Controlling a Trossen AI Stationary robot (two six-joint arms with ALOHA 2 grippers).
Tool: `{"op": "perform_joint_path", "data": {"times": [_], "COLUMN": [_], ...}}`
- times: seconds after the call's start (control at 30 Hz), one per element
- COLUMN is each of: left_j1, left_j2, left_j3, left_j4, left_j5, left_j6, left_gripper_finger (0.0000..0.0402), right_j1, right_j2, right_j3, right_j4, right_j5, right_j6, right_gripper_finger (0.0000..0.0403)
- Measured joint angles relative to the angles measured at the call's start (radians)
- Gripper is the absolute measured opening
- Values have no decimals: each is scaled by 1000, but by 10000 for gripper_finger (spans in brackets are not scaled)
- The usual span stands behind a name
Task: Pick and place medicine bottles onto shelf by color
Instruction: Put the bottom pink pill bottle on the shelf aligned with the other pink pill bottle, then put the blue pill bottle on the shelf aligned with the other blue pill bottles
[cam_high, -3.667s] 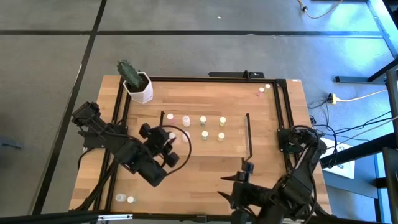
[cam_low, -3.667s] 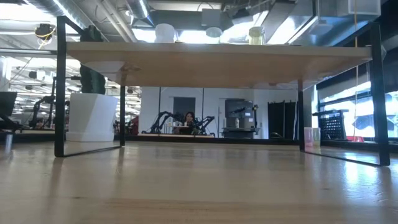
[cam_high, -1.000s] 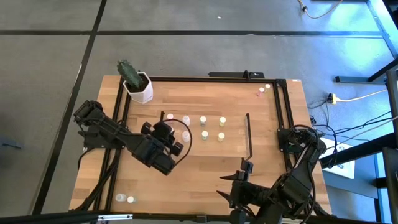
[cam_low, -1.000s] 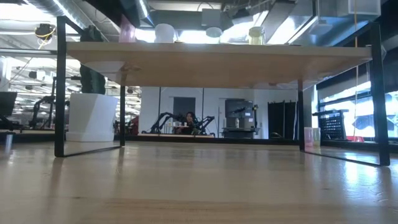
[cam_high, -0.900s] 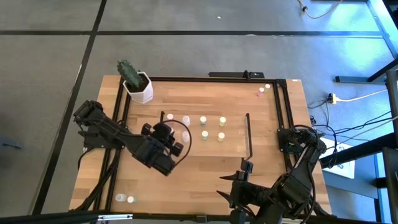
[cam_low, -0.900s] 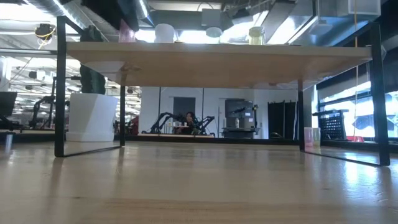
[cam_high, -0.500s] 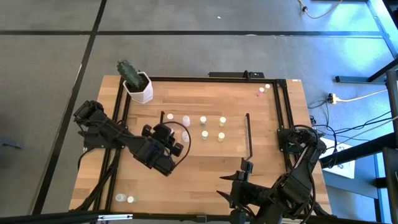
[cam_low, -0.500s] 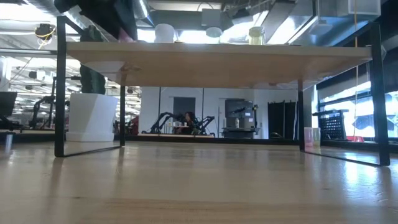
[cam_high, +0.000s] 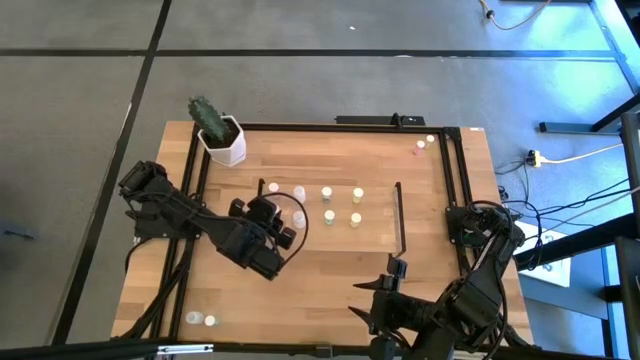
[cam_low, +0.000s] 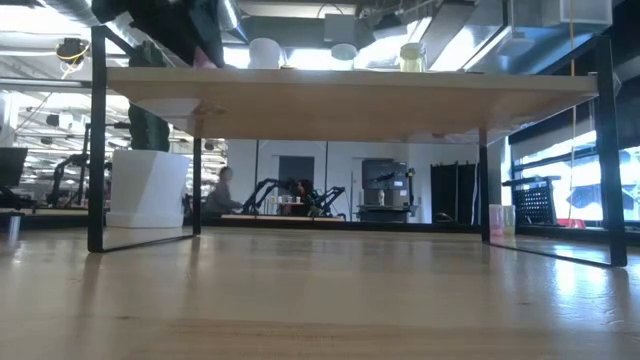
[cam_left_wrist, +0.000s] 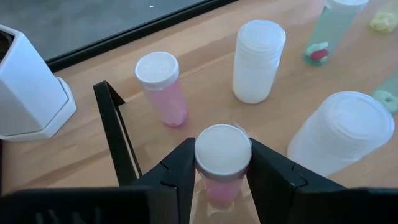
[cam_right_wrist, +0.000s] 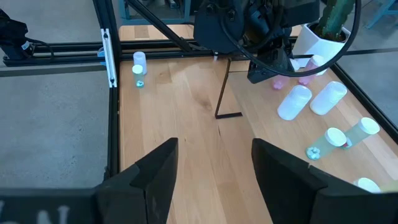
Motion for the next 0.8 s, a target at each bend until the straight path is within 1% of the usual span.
{"op": "perform_joint_path", "data": {"times": [0.33,0.63,0.8], "left_j1": [12,12,4], "left_j2": [0,0,-1], "left_j3": [0,0,7], "left_j4": [-3,-3,-11], "left_j5": [9,9,6], "left_j6": [-1,3,36], "left_gripper_finger": [170,232,246], "right_j1": [0,0,0], "right_j2": [-1,-1,-1], "right_j3": [0,0,0], "right_j4": [0,0,0], "right_j5": [0,0,0], "right_j6": [0,0,0], "right_gripper_finger": [207,207,207]}}
